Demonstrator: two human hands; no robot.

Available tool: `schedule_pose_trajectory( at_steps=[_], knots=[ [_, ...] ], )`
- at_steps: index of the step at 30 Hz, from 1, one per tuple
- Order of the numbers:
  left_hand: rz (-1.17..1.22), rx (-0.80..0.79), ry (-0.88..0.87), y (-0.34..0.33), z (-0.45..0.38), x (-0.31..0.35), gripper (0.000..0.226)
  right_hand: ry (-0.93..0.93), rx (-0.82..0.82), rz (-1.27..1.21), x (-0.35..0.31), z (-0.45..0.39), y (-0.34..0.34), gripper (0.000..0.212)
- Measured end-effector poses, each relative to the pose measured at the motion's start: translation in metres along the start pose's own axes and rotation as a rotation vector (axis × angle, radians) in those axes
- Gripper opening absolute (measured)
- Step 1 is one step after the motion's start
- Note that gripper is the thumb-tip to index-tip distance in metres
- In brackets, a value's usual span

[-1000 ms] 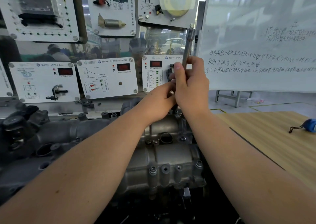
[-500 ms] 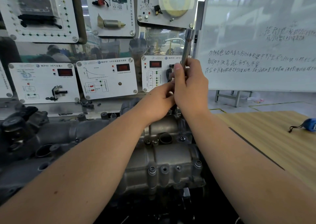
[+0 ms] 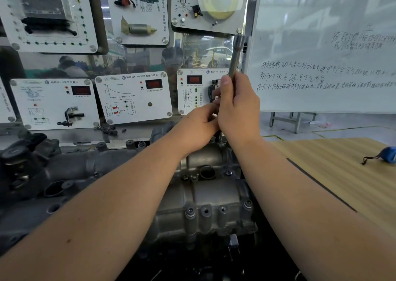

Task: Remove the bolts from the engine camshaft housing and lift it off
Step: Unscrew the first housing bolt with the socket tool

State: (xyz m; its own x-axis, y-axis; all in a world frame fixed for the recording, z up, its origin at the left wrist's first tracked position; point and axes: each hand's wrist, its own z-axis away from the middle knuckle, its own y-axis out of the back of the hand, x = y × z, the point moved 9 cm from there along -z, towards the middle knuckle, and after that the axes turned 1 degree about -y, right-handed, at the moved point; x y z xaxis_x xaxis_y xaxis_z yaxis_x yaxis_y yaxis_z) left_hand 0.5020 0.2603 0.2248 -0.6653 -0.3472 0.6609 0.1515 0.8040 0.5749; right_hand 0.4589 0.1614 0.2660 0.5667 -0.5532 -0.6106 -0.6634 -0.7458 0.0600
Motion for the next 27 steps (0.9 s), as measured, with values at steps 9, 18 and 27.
schedule_pose_trajectory(
  at_steps=[9,18,27],
  knots=[
    [-0.035,-0.004,0.014,-0.0001,0.0004,0.0005,0.025,-0.001,-0.013,-0.006,0.0013,-0.0002,-0.0015,0.019],
    [-0.033,-0.007,-0.005,0.0004,0.0010,0.0023,0.021,-0.021,-0.019,-0.016,0.0010,0.0008,-0.0023,0.025],
    [0.003,-0.009,-0.022,-0.0004,-0.0004,0.0015,0.021,-0.026,0.005,-0.036,-0.0002,0.0013,0.0006,0.023]
  ],
)
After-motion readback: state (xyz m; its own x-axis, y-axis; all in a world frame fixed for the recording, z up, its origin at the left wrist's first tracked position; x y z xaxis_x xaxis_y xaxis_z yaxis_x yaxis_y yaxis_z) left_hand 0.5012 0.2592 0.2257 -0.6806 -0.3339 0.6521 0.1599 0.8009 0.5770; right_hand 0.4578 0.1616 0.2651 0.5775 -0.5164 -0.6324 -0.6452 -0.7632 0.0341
